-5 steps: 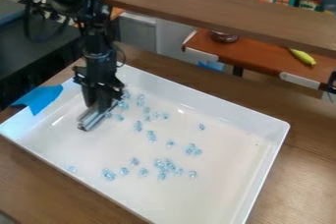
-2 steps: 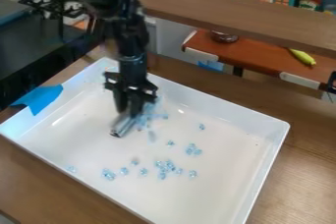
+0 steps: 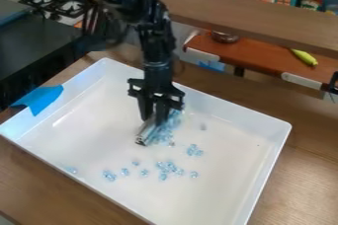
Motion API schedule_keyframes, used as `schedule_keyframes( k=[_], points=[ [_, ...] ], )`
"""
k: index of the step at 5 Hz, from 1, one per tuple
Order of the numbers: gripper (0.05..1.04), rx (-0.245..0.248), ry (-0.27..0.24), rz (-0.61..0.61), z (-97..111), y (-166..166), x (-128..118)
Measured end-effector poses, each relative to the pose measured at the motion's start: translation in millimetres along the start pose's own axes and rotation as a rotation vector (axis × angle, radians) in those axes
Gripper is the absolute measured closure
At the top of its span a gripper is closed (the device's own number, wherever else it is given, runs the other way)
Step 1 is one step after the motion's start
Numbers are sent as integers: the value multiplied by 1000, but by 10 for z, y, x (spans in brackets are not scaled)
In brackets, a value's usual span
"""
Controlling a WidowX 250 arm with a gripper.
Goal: Sweep into pile
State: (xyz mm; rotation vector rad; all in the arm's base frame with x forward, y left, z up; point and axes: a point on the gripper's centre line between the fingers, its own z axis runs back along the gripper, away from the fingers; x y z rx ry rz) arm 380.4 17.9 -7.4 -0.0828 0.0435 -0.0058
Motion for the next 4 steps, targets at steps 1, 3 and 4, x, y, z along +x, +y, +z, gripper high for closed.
schedule_keyframes(
  k=[1, 3, 4],
  points=[
    [741, -25, 7, -17, -19, -283, 2],
    [741, -42, 17, -49, -46, -688, 32],
    [741, -47, 22, -50, -47, -797, 77]
  ],
)
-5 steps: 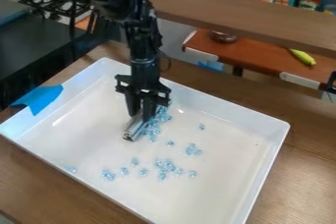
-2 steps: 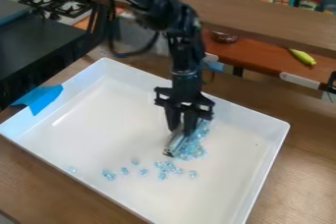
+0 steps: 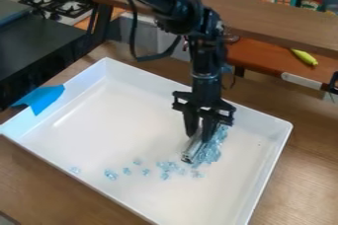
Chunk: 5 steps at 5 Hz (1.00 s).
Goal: Sweep into pile
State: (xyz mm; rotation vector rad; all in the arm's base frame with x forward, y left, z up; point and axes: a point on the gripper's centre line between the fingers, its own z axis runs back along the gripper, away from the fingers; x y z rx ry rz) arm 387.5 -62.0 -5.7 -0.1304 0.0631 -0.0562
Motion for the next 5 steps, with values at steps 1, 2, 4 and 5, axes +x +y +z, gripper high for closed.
schedule_keyframes(
  k=[1, 2, 4, 5],
  points=[
    [741, -12, 23, -8, -12, -120, 9],
    [741, -24, 53, -65, -17, -363, -44],
    [741, -80, -47, -12, 683, 217, -127],
    [741, -63, -67, 2, 914, 527, -264]
  ],
)
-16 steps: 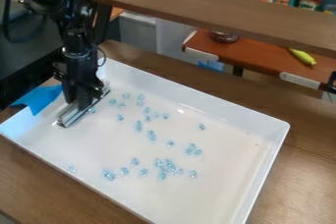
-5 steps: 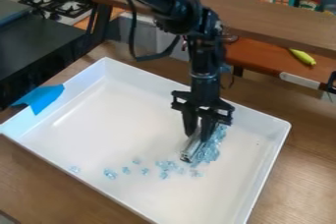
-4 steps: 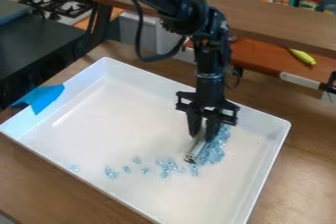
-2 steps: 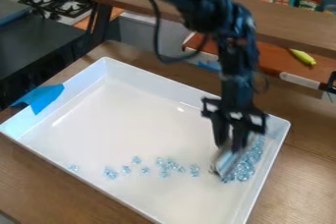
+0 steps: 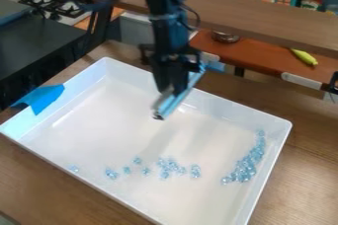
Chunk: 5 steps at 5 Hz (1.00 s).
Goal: Sweep into pile
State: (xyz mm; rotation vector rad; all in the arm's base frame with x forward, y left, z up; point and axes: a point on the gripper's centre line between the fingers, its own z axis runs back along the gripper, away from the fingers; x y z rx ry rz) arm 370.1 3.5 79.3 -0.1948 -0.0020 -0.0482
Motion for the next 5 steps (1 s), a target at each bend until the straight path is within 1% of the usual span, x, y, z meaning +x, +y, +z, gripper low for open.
schedule_keyframes(
  k=[1, 2, 3, 4, 5],
  points=[
    [742, 152, 4, 50, 67, 415, -129],
    [741, 274, 1, 117, 24, 811, -242],
    [741, 428, 48, 196, -194, 1080, -433],
    [742, 484, 82, 195, -363, 1129, -576],
    [742, 511, 141, 210, -525, 1110, -698]
  ],
)
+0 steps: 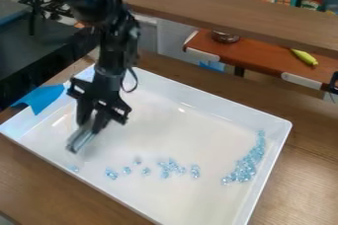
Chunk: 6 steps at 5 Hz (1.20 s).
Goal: Sweep into pile
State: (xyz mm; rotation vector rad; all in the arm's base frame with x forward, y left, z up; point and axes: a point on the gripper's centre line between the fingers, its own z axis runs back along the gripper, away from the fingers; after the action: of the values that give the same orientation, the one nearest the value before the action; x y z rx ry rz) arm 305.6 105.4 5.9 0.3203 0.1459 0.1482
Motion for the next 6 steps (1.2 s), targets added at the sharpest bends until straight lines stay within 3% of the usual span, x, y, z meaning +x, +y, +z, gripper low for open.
schedule_keyframes(
  k=[2, 4, 5, 6],
  points=[
    [741, -6, 36, 17, -55, -200, -113],
    [742, -50, 64, 27, -50, -435, -124],
    [742, -79, 59, 52, -27, -504, -108],
    [742, -146, 61, 74, 40, -676, -84]
  ],
)
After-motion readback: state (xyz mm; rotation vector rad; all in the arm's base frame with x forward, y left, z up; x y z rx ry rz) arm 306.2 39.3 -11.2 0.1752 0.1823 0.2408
